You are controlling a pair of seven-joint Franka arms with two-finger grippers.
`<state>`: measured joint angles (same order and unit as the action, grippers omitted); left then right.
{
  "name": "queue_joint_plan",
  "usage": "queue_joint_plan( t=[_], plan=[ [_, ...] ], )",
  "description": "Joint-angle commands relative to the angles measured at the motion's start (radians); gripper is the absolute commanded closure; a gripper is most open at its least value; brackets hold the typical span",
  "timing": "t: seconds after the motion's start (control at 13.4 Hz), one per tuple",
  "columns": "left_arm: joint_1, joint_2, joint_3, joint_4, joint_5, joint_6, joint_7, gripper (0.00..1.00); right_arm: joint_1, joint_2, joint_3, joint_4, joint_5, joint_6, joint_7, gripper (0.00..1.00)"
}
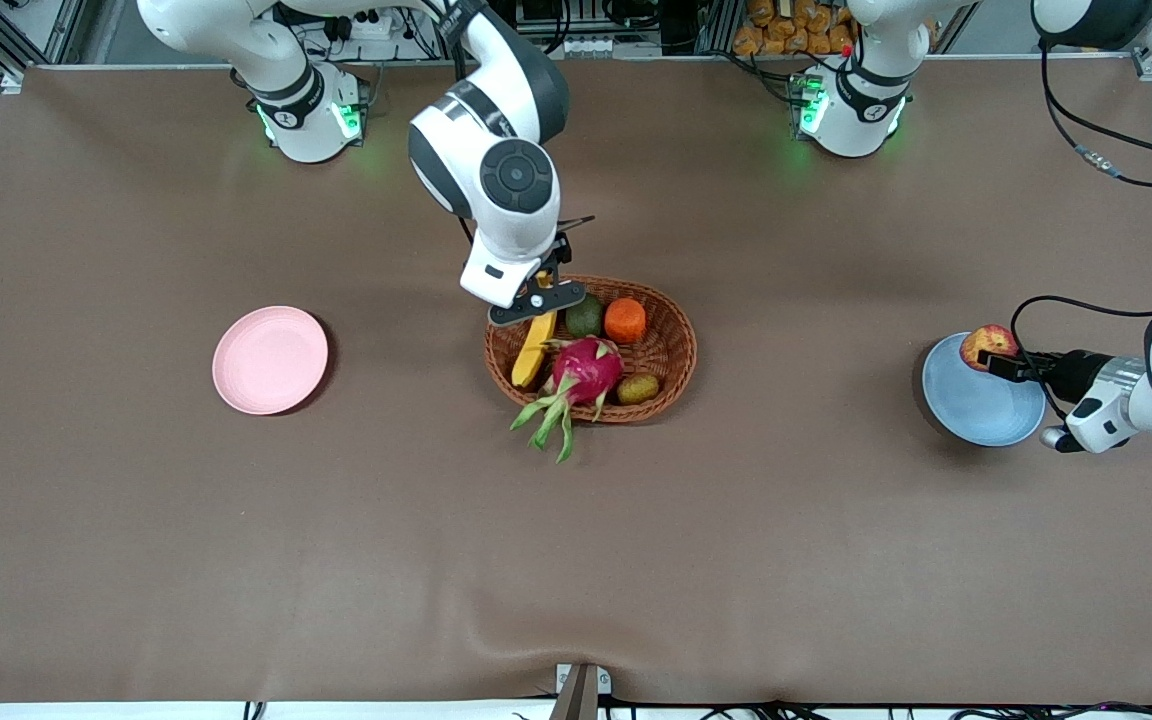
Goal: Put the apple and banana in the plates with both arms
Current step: 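Carry the apple to the blue plate while the right gripper reaches the banana, then lower the apple onto the blue plate while the right gripper grasps the banana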
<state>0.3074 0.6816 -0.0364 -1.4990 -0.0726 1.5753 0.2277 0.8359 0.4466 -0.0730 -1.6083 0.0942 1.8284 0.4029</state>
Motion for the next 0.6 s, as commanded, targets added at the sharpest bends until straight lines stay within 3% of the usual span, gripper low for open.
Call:
queue_joint_plan(
  t=[0.0,0.3,0.45,0.52],
  plan=[
    [-0.008,0.022,0.022,0.054,0.022,0.018,-0.001,1.00,0.029,0.056,-0.010,0.016,0.004,0.028,0.040,0.21],
    [-0.011,0.038,0.021,0.054,0.062,0.068,0.007,1.00,0.052,0.104,-0.011,0.014,0.067,0.042,0.053,0.25],
    [-0.013,0.047,0.019,0.051,0.060,0.069,0.007,1.00,0.064,0.128,-0.011,0.014,0.067,0.048,0.082,0.32],
    [-0.014,0.056,0.019,0.052,0.060,0.083,0.009,0.94,0.068,0.135,-0.010,0.014,0.068,0.051,0.088,0.35]
  ],
)
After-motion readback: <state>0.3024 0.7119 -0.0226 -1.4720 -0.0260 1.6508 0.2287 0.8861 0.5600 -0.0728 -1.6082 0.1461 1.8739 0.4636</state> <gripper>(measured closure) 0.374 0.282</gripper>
